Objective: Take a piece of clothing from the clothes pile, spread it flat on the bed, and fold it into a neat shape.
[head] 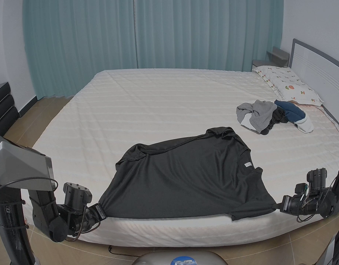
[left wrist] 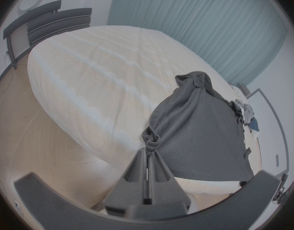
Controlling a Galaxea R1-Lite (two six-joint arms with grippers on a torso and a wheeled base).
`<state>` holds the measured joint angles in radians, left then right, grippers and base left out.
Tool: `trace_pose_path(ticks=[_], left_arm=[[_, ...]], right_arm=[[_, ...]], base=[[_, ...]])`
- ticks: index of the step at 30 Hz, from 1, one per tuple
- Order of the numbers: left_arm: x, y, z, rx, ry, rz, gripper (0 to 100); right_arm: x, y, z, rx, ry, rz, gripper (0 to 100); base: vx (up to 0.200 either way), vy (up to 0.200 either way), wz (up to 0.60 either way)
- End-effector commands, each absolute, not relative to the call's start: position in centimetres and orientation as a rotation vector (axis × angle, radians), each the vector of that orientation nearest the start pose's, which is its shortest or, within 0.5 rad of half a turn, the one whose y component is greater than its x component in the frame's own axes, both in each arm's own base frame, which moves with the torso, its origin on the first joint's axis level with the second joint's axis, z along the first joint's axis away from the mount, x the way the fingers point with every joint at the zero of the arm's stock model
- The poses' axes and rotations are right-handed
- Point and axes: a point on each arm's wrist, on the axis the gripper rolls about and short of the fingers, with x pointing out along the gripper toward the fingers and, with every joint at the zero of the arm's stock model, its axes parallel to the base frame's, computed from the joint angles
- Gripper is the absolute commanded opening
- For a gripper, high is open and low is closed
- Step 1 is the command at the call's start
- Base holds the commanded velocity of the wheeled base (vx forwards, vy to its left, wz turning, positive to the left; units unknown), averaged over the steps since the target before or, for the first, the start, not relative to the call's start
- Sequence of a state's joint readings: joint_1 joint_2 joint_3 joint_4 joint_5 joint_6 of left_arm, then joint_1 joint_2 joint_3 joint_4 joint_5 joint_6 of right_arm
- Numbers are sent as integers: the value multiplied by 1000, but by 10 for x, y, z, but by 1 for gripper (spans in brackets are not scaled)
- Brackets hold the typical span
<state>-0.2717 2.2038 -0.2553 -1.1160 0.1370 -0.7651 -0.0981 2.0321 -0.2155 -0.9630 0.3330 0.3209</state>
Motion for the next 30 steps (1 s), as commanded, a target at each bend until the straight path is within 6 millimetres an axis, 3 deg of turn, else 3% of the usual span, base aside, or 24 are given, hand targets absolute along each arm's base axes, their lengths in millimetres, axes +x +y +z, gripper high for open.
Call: trace_pose_path(ticks=[1,11,19,29,30], left_arm=[[236,-66,-25,-505,855,181,0],[229,-66,-21,-481,877,173,0],[222,-65,-18,-430,930,173,0],[219,-70,-21,-410,955,162,0],[219,-70,-21,-413,956,160,100]], right_arm=[[220,-16,3,464,891,79,0],[212,-15,14,455,863,85,0],[200,-15,4,426,935,85,0],[207,-16,-10,430,977,78,0],[207,-16,-12,431,985,78,0]], base=[[0,0,0],[0,0,0],[0,0,0],[0,0,0],[0,0,0]])
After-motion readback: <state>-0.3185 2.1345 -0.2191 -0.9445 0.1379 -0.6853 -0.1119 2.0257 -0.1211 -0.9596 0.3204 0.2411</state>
